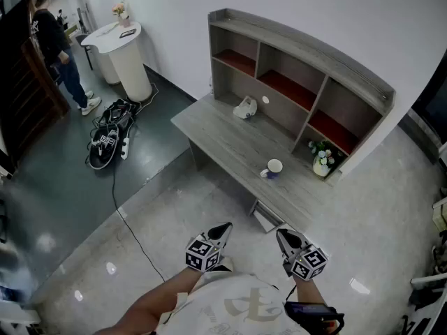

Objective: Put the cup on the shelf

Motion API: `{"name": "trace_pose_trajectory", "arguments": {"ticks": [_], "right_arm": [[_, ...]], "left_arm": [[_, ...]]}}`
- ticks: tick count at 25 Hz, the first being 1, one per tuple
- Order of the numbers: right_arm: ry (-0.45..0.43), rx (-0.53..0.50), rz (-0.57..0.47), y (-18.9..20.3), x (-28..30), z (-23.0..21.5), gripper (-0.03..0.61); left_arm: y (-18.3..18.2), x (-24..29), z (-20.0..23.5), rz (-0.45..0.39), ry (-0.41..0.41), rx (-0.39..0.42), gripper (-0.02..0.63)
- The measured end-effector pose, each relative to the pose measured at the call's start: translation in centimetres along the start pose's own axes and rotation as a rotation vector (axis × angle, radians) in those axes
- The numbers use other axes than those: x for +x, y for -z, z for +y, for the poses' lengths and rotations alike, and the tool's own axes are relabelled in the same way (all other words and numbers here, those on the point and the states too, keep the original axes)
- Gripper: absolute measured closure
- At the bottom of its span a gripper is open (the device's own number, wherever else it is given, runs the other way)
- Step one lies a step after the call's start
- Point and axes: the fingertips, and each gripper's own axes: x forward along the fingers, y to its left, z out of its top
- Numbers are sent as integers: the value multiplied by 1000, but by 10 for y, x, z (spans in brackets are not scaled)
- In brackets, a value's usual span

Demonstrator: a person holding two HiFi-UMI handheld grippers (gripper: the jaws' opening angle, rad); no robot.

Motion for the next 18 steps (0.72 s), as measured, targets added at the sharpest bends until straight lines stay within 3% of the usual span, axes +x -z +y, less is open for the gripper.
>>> {"name": "trace_pose_trajectory", "arguments": {"ticks": [18], "right_arm": [[-2,11,-49,-3,-8,2,574]], "left_arm": [[2,-4,-10,4,5,25,612]]}}
